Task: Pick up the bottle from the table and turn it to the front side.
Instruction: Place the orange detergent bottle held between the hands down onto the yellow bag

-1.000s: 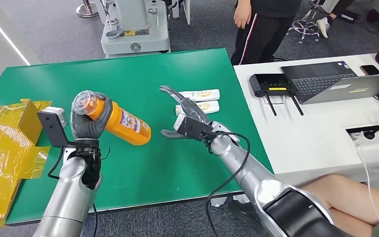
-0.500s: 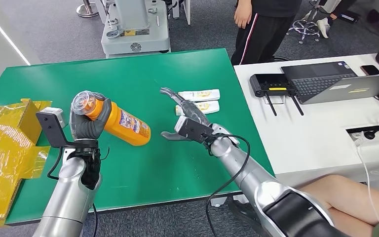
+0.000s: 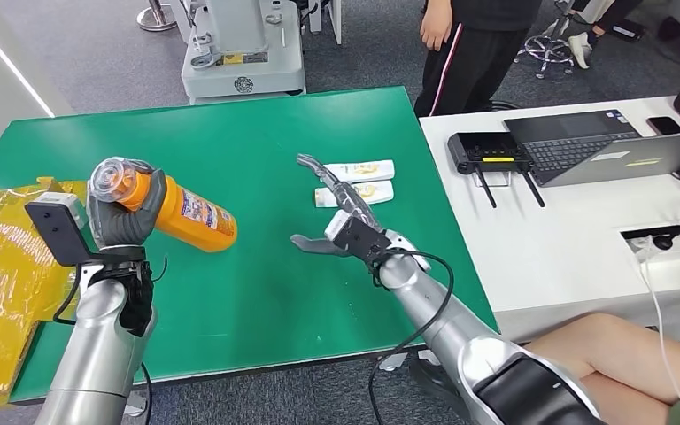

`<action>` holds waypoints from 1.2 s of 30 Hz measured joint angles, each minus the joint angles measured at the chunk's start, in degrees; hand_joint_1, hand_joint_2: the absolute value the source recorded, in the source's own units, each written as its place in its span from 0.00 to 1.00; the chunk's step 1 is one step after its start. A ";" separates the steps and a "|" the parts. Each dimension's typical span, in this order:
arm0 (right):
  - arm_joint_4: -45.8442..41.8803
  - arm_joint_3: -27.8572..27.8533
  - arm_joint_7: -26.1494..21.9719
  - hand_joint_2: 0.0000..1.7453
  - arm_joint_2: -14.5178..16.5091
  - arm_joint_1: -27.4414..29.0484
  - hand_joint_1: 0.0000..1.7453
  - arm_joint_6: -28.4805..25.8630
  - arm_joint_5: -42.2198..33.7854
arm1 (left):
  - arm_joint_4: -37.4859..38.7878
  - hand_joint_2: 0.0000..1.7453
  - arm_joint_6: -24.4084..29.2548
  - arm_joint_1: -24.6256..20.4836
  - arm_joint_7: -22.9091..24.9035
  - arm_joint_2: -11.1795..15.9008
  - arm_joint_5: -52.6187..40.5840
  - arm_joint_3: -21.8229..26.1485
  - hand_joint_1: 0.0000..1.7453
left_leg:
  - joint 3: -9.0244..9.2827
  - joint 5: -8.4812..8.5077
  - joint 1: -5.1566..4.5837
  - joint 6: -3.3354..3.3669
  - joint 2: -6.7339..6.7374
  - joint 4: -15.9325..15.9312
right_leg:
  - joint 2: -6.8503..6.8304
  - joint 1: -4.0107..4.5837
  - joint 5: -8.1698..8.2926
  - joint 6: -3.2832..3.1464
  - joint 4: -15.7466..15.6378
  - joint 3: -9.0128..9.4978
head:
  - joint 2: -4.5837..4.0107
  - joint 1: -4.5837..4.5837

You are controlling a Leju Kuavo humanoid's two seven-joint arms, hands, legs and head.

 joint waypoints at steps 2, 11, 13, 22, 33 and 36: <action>-2.44 -0.15 -0.21 1.00 0.33 1.67 0.00 -0.94 -1.13 | 0.00 1.00 0.01 0.51 -0.59 0.55 0.13 0.10 1.00 | -0.01 0.00 0.00 0.00 0.01 0.00 | 0.01 0.00 -0.01 0.00 0.00 -0.01 | 0.00 -0.01; -15.84 -0.08 -0.43 1.00 1.03 8.64 0.00 -4.42 -4.46 | -0.10 1.00 0.60 2.32 -1.48 1.83 0.33 0.22 1.00 | -0.05 -0.01 0.00 0.00 -0.03 0.00 | -0.03 0.00 -0.03 -0.01 -0.02 -0.04 | 0.00 -0.01; -20.33 0.07 -0.94 1.00 1.08 10.67 0.00 -6.28 -5.95 | -0.19 1.00 1.14 2.45 -1.39 2.05 0.36 0.22 1.00 | -0.05 -0.01 0.00 0.00 -0.03 0.00 | -0.03 0.00 -0.03 -0.01 -0.02 -0.04 | 0.00 0.00; -50.92 2.57 -1.70 1.00 1.15 24.28 0.00 -16.30 -12.44 | -1.34 1.00 3.38 2.92 -0.24 4.12 -0.30 0.63 1.00 | -0.10 -0.07 0.01 -0.07 -0.03 -0.02 | -0.03 0.00 -0.11 -0.06 -0.02 -0.10 | 0.00 -0.01; -66.01 6.84 -1.69 1.00 1.73 34.75 0.00 -17.18 -13.55 | -4.44 1.00 5.14 2.51 2.45 7.43 -2.19 1.32 1.00 | -0.09 -0.09 0.03 -0.13 0.02 -0.04 | 0.01 0.02 -0.10 -0.09 -0.02 -0.10 | 0.00 0.00; -66.03 7.68 -1.69 1.00 1.91 35.69 0.00 -17.38 -13.35 | -4.88 1.00 5.50 2.09 2.67 8.46 -2.53 1.42 1.00 | -0.08 -0.08 0.03 -0.13 0.02 -0.04 | 0.01 0.02 -0.10 -0.09 -0.01 -0.10 | 0.00 -0.01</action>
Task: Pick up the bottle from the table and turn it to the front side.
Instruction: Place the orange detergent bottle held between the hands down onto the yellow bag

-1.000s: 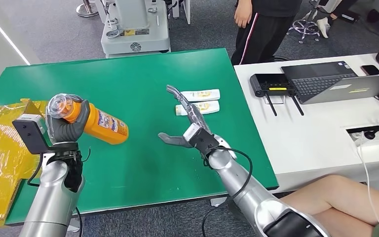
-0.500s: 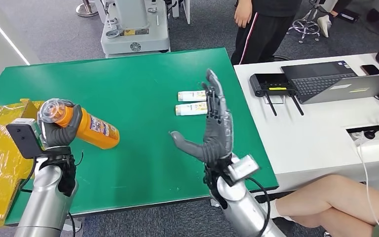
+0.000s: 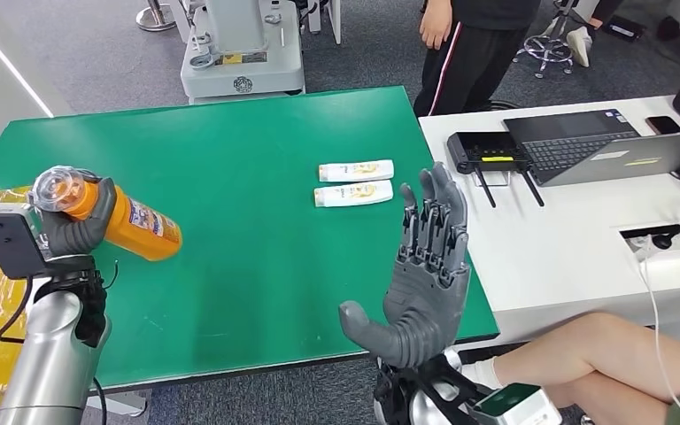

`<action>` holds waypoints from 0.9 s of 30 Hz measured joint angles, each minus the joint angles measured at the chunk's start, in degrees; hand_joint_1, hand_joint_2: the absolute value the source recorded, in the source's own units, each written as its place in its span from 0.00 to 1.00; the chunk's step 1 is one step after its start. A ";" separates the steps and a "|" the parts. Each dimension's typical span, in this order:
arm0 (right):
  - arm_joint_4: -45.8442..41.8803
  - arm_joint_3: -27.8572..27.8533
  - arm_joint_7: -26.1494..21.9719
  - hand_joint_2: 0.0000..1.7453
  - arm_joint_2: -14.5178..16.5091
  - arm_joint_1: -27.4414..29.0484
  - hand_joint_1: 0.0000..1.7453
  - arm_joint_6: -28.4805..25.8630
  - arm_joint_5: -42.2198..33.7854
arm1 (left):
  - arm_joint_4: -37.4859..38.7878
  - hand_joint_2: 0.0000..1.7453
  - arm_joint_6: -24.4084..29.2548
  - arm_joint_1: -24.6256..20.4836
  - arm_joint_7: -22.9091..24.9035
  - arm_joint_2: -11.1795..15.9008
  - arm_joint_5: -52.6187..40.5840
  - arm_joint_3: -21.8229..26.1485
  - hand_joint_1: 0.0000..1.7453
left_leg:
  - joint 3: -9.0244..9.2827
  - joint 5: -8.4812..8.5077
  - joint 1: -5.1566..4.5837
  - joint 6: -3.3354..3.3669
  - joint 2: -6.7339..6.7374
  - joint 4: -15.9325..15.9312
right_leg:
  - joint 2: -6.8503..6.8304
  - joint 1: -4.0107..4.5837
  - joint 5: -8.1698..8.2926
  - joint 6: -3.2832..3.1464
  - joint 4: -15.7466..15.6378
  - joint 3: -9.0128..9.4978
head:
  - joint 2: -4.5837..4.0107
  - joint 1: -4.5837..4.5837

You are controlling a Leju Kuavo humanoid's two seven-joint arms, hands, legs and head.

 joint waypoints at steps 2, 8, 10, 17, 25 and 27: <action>0.04 0.36 0.01 1.00 0.08 0.50 0.00 0.36 -0.08 | -0.37 1.00 0.53 -0.05 0.03 0.78 -0.88 0.14 1.00 | 0.00 0.00 0.01 0.00 0.00 0.00 | 0.00 0.01 0.00 0.00 0.00 0.00 | 0.00 0.01; 0.28 0.69 0.02 1.00 0.37 2.90 0.00 2.12 0.17 | -2.45 1.00 1.80 -0.42 0.50 5.23 -4.26 1.25 1.00 | -0.01 -0.01 0.05 -0.01 0.06 0.00 | 0.08 0.04 -0.03 -0.03 0.00 -0.03 | 0.00 0.03; 0.31 0.69 0.02 1.00 0.37 4.02 0.00 2.76 0.61 | -2.96 1.00 1.78 -1.12 0.88 7.53 -4.67 2.16 1.00 | -0.01 -0.02 0.08 -0.03 0.10 -0.01 | 0.11 0.07 -0.03 -0.04 0.00 -0.05 | 0.00 0.02; 0.31 0.64 0.02 1.00 0.37 5.73 0.00 3.81 1.11 | -3.07 1.00 2.54 -4.16 1.80 14.51 -8.87 4.33 1.00 | -0.02 0.02 0.16 -0.11 0.14 -0.02 | 0.14 0.15 -0.02 -0.10 0.01 -0.06 | 0.00 0.04; -0.01 0.37 0.02 1.00 0.37 6.76 0.00 3.09 1.94 | -1.16 1.00 2.61 -8.24 1.51 22.97 -18.45 4.31 1.00 | -0.02 0.04 0.17 -0.15 0.21 -0.02 | 0.19 0.16 0.00 -0.13 0.00 -0.10 | 0.00 0.04; -0.17 0.32 0.02 1.00 0.37 6.90 0.00 3.10 1.93 | -0.71 1.00 1.14 -8.82 1.39 24.71 -21.14 4.06 1.00 | -0.02 0.04 0.17 -0.15 0.21 -0.02 | 0.19 0.16 -0.01 -0.14 0.00 -0.10 | 0.00 0.04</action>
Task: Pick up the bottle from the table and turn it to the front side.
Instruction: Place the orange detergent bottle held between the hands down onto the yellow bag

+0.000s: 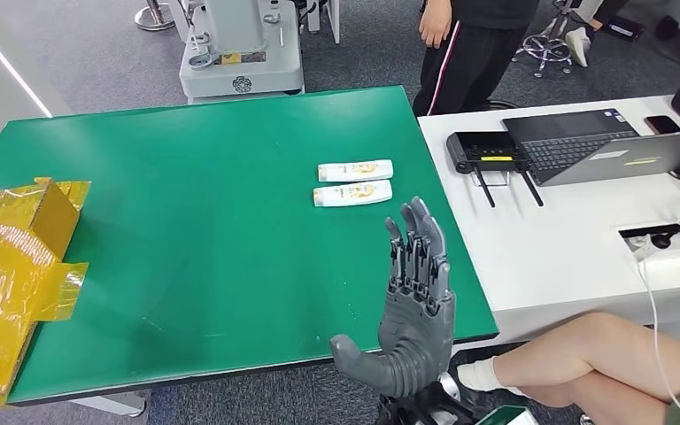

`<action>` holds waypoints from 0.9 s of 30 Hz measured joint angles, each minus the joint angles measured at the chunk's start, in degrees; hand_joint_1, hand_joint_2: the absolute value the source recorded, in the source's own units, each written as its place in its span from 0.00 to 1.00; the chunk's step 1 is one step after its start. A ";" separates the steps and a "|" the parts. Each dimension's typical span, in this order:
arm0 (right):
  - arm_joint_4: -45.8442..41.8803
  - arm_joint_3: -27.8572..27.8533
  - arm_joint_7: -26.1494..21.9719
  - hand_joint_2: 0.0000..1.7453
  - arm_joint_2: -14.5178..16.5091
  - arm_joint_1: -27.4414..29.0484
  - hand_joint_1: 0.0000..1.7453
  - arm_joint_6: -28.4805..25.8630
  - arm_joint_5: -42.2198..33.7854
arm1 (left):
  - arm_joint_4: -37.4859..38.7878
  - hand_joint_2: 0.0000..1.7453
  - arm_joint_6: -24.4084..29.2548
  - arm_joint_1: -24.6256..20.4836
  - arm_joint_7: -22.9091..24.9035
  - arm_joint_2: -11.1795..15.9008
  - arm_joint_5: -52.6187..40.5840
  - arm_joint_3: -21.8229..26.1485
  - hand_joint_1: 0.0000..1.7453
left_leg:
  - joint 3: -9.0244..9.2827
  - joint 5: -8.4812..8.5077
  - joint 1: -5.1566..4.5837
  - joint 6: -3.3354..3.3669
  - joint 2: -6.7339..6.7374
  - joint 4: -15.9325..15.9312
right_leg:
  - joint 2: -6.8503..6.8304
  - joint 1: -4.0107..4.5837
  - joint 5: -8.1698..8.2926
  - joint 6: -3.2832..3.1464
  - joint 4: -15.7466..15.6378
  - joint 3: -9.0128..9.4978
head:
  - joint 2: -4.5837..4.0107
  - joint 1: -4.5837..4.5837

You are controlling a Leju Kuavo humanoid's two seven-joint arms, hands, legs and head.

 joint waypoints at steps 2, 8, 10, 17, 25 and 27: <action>-0.25 -0.10 0.00 1.00 0.00 0.23 0.00 0.03 -0.04 | 0.56 1.00 -2.70 -0.73 0.33 2.03 -2.88 -0.69 1.00 | 0.00 0.00 0.00 0.00 0.03 0.00 | 0.02 0.00 -0.01 -0.01 0.00 -0.01 | 0.00 0.00; -0.88 -0.46 0.00 1.00 0.00 0.67 0.00 0.67 -0.27 | 2.25 1.00 -10.98 -2.26 0.66 6.76 -9.79 -4.31 1.00 | 0.00 0.00 0.00 -0.01 0.06 0.00 | 0.06 0.00 0.00 -0.04 0.00 -0.03 | 0.00 0.01; -1.05 -0.56 -0.01 1.00 0.00 0.78 0.00 0.95 -0.35 | 2.81 1.00 -12.18 -2.59 0.65 7.43 -10.46 -5.09 1.00 | 0.00 0.00 0.00 -0.01 0.06 0.00 | 0.06 0.00 0.01 -0.05 0.00 -0.03 | 0.00 0.01; -1.25 -0.81 0.00 1.00 0.01 0.96 0.00 3.67 -1.14 | 4.79 1.00 -23.12 -3.20 -1.15 10.68 -12.96 -10.08 1.00 | -0.01 -0.02 -0.01 -0.05 0.08 -0.01 | 0.10 0.00 0.01 -0.05 0.00 -0.02 | 0.00 0.01; -1.62 -1.25 0.00 1.00 0.02 2.08 0.00 4.73 -0.99 | 8.11 1.00 -22.94 2.25 -4.75 11.80 -13.33 -13.14 1.00 | -0.02 -0.06 0.00 -0.11 0.07 -0.01 | 0.11 0.00 -0.06 -0.10 -0.01 -0.07 | 0.00 0.01; -1.68 -1.34 0.00 1.00 0.02 2.20 0.00 5.29 -1.01 | 10.37 1.00 -21.89 2.58 -5.66 10.74 -14.71 -13.53 1.00 | -0.02 -0.06 0.00 -0.11 0.06 -0.01 | 0.10 0.00 -0.06 -0.11 -0.01 -0.06 | 0.00 0.02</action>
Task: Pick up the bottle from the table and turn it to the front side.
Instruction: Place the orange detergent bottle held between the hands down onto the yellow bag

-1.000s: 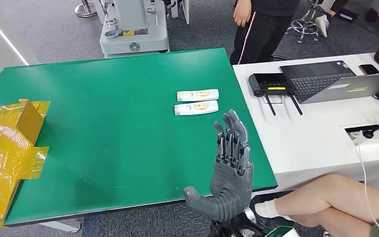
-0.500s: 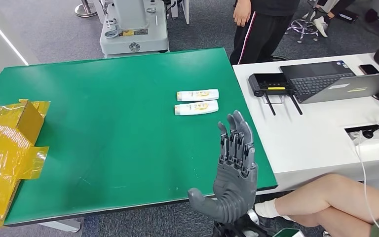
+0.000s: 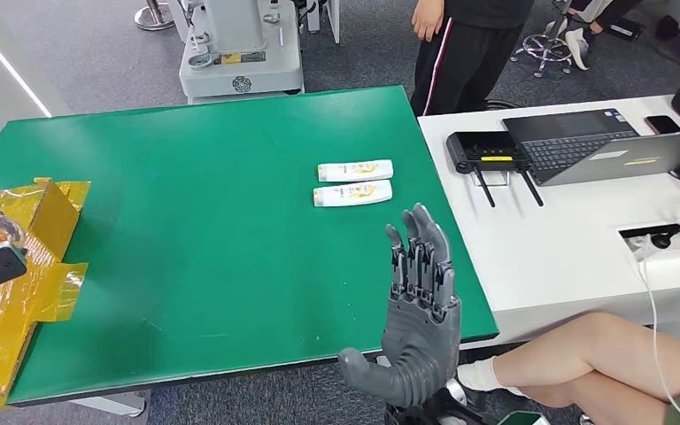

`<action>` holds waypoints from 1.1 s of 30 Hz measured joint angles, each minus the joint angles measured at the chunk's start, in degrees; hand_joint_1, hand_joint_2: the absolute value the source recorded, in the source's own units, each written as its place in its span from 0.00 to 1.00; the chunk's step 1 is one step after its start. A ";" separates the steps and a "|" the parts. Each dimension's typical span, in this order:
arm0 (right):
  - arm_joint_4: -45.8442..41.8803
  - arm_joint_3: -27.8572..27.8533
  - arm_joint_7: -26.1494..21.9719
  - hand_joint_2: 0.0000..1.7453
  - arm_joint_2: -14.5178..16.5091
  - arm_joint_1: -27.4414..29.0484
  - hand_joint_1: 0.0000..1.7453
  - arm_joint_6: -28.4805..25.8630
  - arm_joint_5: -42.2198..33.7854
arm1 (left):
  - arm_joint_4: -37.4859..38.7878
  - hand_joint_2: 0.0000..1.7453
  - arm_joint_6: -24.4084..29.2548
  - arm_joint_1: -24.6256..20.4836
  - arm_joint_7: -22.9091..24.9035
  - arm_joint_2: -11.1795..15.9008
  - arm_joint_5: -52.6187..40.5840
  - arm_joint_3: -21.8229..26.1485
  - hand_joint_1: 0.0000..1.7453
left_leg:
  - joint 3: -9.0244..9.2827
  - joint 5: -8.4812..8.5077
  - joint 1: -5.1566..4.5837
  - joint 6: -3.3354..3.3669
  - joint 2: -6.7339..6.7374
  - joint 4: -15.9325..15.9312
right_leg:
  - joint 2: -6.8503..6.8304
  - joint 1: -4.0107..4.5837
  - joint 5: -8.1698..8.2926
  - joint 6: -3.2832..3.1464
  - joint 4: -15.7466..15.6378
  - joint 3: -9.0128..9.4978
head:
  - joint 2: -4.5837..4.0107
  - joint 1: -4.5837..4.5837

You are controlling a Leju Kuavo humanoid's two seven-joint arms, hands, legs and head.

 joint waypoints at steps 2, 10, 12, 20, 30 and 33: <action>0.01 -0.10 0.00 1.00 0.03 0.05 0.00 0.58 -0.02 | 3.00 1.00 1.91 0.27 -0.93 -1.61 -1.57 -0.31 1.00 | 0.00 0.00 -0.01 0.00 0.01 0.00 | 0.00 0.00 0.01 -0.01 0.00 0.02 | 0.00 0.01; 0.04 -0.32 0.00 1.00 0.13 0.14 0.00 1.17 -0.09 | 11.94 1.00 10.22 2.10 -4.15 -6.93 -4.07 -0.83 1.00 | 0.00 0.00 -0.04 0.00 -0.01 0.00 | -0.04 -0.03 0.03 -0.02 0.00 0.04 | 0.00 0.00; 0.07 -0.33 0.00 1.00 0.14 0.12 0.00 1.20 -0.19 | 13.94 1.00 14.18 2.44 -5.48 -8.73 -4.31 -0.47 1.00 | 0.01 -0.01 -0.06 0.01 -0.08 0.00 | -0.10 -0.05 0.01 0.00 -0.01 0.06 | 0.00 -0.01; 0.28 -0.31 0.00 1.00 0.31 -0.45 0.00 0.98 -1.05 | 23.07 1.00 21.93 2.30 -7.08 -16.56 -8.74 -0.07 1.00 | 0.34 -0.01 -0.08 0.00 -0.50 -0.02 | -0.52 -0.07 -0.13 0.04 -0.01 0.48 | 0.00 -0.03; 0.71 -0.31 0.00 1.00 0.44 -0.71 0.00 2.99 -1.07 | 28.55 1.00 27.25 1.40 -6.52 -21.07 -10.50 0.54 1.00 | 1.06 -0.05 -0.21 -0.05 -0.72 -0.15 | -0.71 -0.19 -0.30 0.05 0.01 1.21 | 0.00 -0.03; 1.18 -0.31 0.00 1.00 0.49 -1.01 0.00 3.86 -1.07 | 29.67 1.00 28.46 1.42 -6.26 -21.75 -10.89 0.83 1.00 | 1.22 -0.06 -0.26 -0.06 -0.72 -0.21 | -0.71 -0.23 -0.33 0.04 0.01 1.34 | 0.00 -0.04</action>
